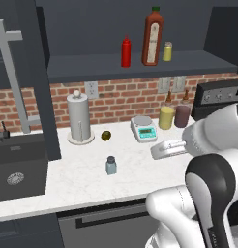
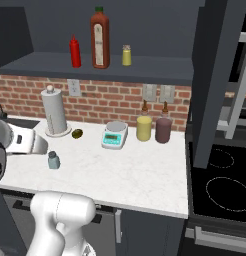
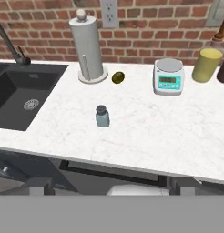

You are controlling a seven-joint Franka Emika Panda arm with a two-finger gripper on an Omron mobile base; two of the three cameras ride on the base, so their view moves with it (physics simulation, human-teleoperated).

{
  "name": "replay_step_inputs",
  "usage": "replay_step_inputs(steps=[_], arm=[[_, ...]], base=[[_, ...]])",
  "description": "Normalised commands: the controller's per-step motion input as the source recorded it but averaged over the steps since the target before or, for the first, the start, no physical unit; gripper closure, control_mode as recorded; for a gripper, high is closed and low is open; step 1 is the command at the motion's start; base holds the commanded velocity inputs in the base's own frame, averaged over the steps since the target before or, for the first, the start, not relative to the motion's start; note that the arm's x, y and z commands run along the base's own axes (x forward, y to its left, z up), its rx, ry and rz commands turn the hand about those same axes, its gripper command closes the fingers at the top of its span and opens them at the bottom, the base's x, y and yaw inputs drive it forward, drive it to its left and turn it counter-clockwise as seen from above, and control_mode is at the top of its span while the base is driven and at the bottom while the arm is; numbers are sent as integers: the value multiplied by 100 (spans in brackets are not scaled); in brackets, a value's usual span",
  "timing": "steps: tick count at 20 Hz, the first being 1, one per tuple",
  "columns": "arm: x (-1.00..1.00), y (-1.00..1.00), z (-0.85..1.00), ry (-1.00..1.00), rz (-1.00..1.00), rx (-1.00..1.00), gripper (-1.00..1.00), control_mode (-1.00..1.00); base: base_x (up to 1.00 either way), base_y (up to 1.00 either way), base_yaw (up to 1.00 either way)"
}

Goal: Put the shaker and condiment bottle from the counter next to their counterparts in the cabinet.

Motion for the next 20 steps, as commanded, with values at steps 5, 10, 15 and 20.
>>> replay_step_inputs(steps=[5, 10, 15, 20], arm=[[-54, 3, -66, 0, 0, 1, -100, -100], [0, 0, -10, 0, 0, 6, -100, -100], [28, 5, -28, -5, -2, 1, -100, -100], [73, 25, -35, -10, -5, 0, -100, -100]], base=[[0, 0, 0], [0, 0, 0], [0, 0, 0], [0, 0, 0]])
